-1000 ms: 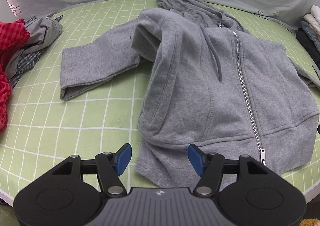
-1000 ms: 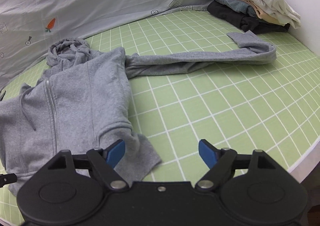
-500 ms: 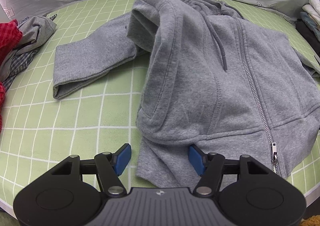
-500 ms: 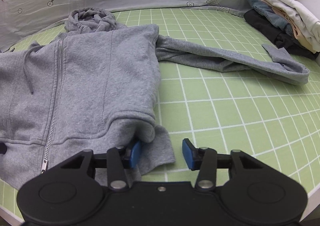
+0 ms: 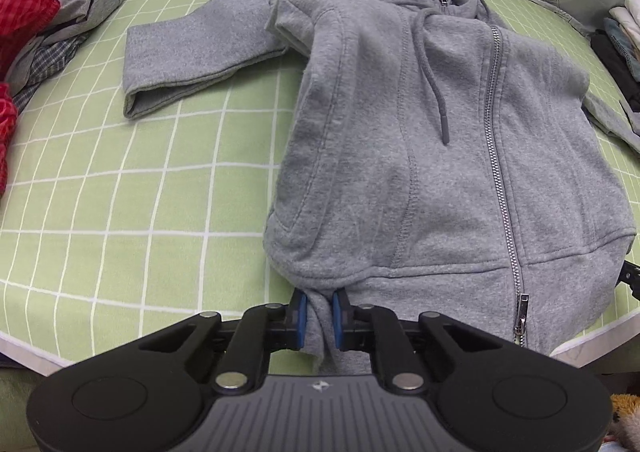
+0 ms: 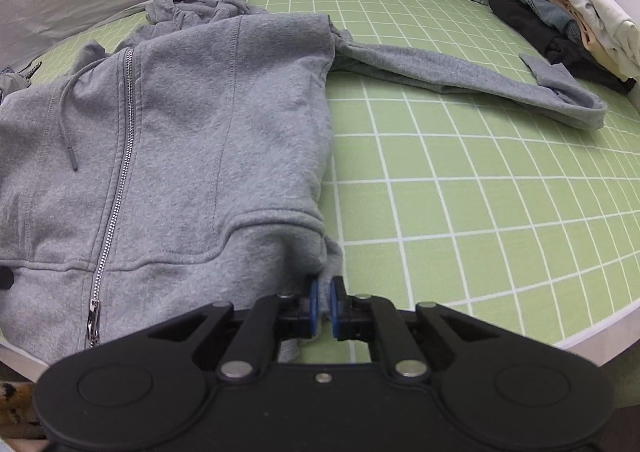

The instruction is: Fold clothes

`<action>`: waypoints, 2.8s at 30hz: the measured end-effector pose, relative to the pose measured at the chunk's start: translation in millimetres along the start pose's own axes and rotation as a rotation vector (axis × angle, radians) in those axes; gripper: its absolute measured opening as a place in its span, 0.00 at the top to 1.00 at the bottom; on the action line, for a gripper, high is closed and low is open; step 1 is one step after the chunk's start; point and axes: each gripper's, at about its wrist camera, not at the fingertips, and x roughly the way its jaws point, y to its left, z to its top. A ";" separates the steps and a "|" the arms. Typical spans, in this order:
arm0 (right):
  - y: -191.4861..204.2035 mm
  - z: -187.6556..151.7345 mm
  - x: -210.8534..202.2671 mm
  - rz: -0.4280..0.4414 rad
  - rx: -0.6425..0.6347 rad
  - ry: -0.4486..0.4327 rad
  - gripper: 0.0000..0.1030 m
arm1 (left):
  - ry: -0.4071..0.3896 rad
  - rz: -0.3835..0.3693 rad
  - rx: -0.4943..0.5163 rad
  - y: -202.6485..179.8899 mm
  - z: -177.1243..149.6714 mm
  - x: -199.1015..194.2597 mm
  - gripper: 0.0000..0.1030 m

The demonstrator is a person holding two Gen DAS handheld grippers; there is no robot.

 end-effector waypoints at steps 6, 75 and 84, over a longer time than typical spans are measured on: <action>4.8 -7.5 -4.9 -0.017 -0.020 0.007 0.92 | 0.006 0.005 0.036 -2.6 -12.2 -3.0 0.85; -352.3 225.5 157.8 -0.196 0.296 -0.218 0.87 | -0.271 0.144 -0.171 -198.3 329.1 142.7 0.91; -387.0 204.7 100.0 -0.475 0.359 -0.298 0.97 | -0.358 0.198 -0.193 -194.4 364.7 146.7 0.91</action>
